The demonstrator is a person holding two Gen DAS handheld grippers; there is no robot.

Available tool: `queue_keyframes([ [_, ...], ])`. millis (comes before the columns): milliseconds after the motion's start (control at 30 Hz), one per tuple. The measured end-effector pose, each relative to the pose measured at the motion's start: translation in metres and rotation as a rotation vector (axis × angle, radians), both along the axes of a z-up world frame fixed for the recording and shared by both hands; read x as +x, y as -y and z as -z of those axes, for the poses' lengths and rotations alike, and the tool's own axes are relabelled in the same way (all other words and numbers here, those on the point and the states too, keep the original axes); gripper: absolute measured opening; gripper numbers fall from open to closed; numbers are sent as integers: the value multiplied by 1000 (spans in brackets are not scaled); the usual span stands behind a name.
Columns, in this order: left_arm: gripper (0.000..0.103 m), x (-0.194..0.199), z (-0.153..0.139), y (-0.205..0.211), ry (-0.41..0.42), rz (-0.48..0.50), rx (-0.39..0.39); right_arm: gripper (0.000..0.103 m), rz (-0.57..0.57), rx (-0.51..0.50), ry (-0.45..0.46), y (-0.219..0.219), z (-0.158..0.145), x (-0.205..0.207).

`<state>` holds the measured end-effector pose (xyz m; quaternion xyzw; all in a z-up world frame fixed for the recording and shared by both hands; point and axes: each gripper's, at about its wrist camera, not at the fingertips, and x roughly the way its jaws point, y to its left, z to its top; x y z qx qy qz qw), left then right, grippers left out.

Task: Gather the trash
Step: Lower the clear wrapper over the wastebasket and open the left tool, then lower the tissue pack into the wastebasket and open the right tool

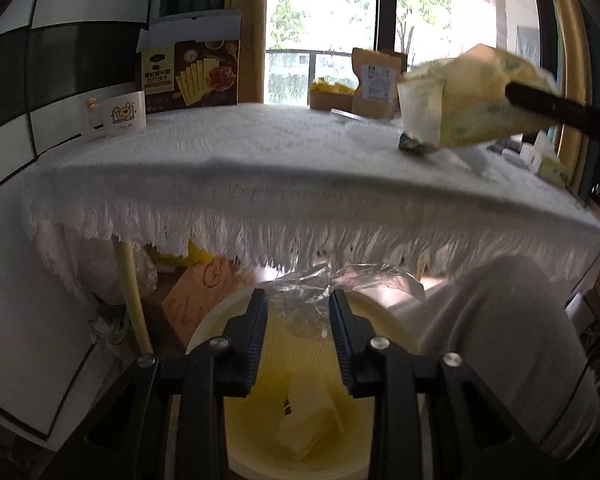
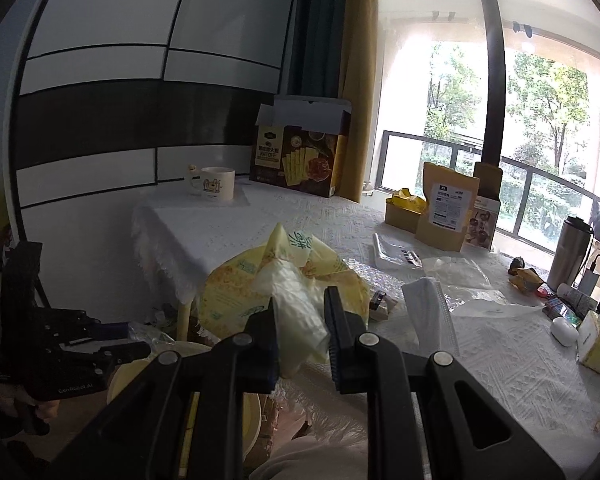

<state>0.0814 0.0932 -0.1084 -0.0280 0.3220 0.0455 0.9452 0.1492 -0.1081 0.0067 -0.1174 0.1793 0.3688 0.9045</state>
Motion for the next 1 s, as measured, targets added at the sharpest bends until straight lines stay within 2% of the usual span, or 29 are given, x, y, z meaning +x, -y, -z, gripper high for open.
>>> queue_keyframes([
  [133, 31, -1, 13, -6, -60, -10, -52, 17, -14, -15, -7, -7, 4, -1],
  [233, 35, -3, 16, -8, -70, -31, -42, 17, -19, -17, -11, -8, 5, -1],
  [300, 41, -5, 16, -11, -68, -43, -42, 17, -22, -16, -20, -9, 7, 1],
  [367, 59, -8, 16, -14, -56, -55, -54, 17, -29, -18, -34, -13, 11, 0],
  [433, 62, -10, 16, -18, -46, -64, -74, 17, -42, -32, -47, -18, 18, -2],
  [633, 62, -17, 4, -35, -4, -129, -77, 17, -95, -51, -91, -36, 36, -11],
  [833, 63, -35, -14, -67, 93, -226, -184, 17, -146, -51, -140, -54, 52, -18],
  [1000, 63, -45, -22, -84, 136, -292, -193, 17, -181, -70, -173, -67, 65, -22],
])
